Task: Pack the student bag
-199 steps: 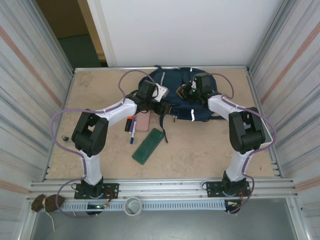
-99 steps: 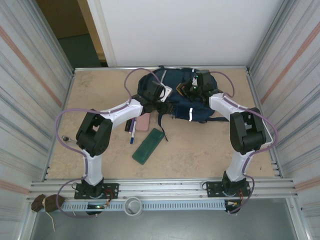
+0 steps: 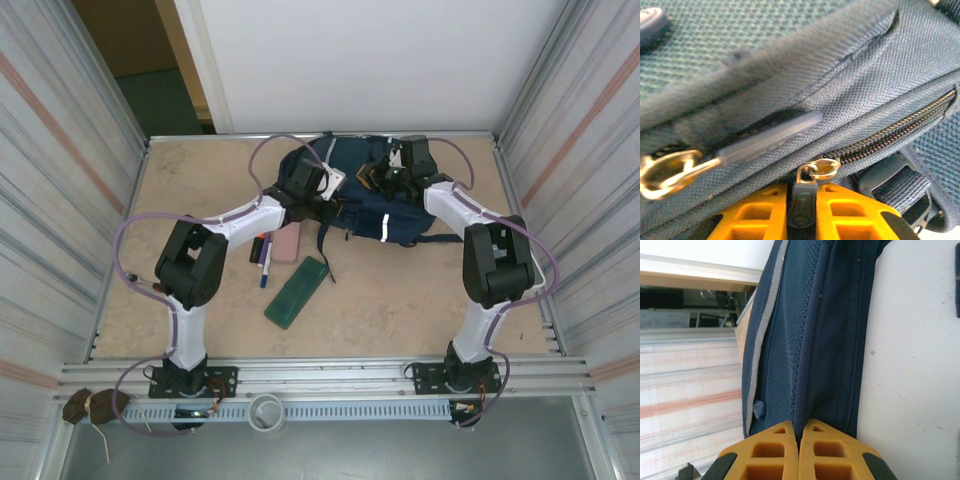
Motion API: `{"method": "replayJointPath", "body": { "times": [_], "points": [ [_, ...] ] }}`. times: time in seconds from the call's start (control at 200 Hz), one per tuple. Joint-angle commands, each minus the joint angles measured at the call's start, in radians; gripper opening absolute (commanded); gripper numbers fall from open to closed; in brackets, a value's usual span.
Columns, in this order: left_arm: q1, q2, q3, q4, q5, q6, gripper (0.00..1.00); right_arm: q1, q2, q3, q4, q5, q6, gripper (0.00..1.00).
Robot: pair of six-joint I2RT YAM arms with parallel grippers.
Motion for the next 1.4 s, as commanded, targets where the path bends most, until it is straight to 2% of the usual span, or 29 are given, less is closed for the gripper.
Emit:
{"method": "replayJointPath", "body": {
  "times": [0.0, 0.165, 0.641, 0.907, 1.052, 1.227, 1.338, 1.398],
  "points": [
    [0.019, -0.01, -0.004, 0.063, 0.099, 0.027, 0.1, -0.004, -0.039, 0.077, 0.029, -0.123, -0.098, 0.0],
    [0.046, -0.058, -0.074, 0.116, 0.173, 0.034, 0.0, -0.026, -0.017, 0.106, -0.056, -0.151, -0.179, 0.0],
    [0.1, -0.119, -0.193, 0.15, 0.269, 0.107, 0.0, -0.053, 0.014, 0.188, -0.262, -0.105, -0.36, 0.0],
    [0.128, -0.126, -0.186, 0.081, 0.322, 0.188, 0.0, -0.055, 0.053, 0.252, -0.375, -0.108, -0.458, 0.0],
    [0.14, -0.129, -0.182, 0.06, 0.277, 0.203, 0.0, -0.054, 0.074, 0.288, -0.43, -0.115, -0.501, 0.0],
    [0.154, -0.162, -0.209, 0.102, 0.126, 0.146, 0.0, -0.053, 0.098, 0.342, -0.531, -0.077, -0.575, 0.0],
    [0.148, -0.184, -0.232, 0.138, 0.184, 0.12, 0.0, -0.043, 0.109, 0.35, -0.518, -0.074, -0.574, 0.0],
    [0.133, -0.193, -0.245, 0.174, 0.228, 0.099, 0.0, -0.037, 0.117, 0.363, -0.514, -0.075, -0.568, 0.06]
  ]
}}
